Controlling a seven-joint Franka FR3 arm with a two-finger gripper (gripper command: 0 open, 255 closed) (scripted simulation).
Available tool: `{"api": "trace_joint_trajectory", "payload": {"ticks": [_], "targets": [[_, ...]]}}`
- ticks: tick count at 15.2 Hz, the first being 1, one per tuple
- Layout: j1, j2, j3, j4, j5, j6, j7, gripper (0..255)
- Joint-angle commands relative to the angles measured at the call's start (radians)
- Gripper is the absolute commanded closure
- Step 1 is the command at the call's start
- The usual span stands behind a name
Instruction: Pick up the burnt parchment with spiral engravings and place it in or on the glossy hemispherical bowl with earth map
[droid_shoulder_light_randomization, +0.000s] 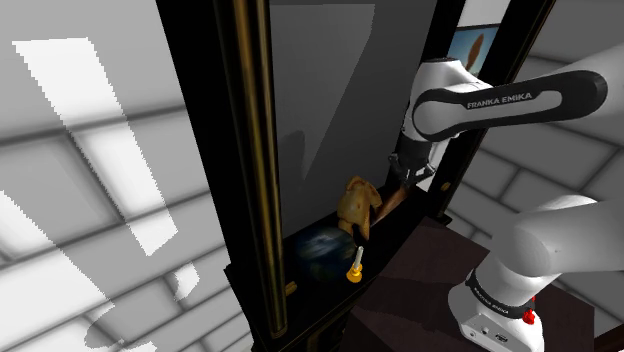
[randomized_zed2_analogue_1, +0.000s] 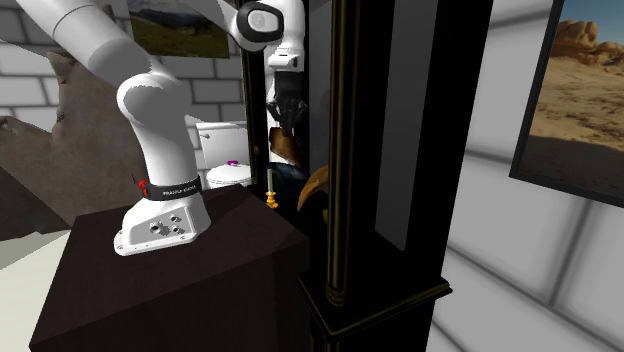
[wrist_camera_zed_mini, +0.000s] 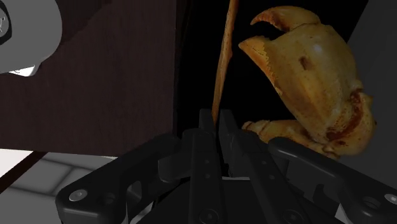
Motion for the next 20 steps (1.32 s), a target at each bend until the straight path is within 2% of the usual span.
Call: {"api": "trace_joint_trajectory", "payload": {"ticks": [1,6,10,17,20], "targets": [[0.033,0.021,0.047,0.021,0.034,0.003,0.057,255],[0.090,0.094,0.156,0.102,0.095,0.004,0.186,255],[0.117,0.171,0.241,0.187,0.121,0.008,0.289,255],[0.127,0.344,0.393,0.373,0.108,0.014,0.483,255],[0.125,0.365,0.403,0.347,0.105,0.059,0.487,255]]}}
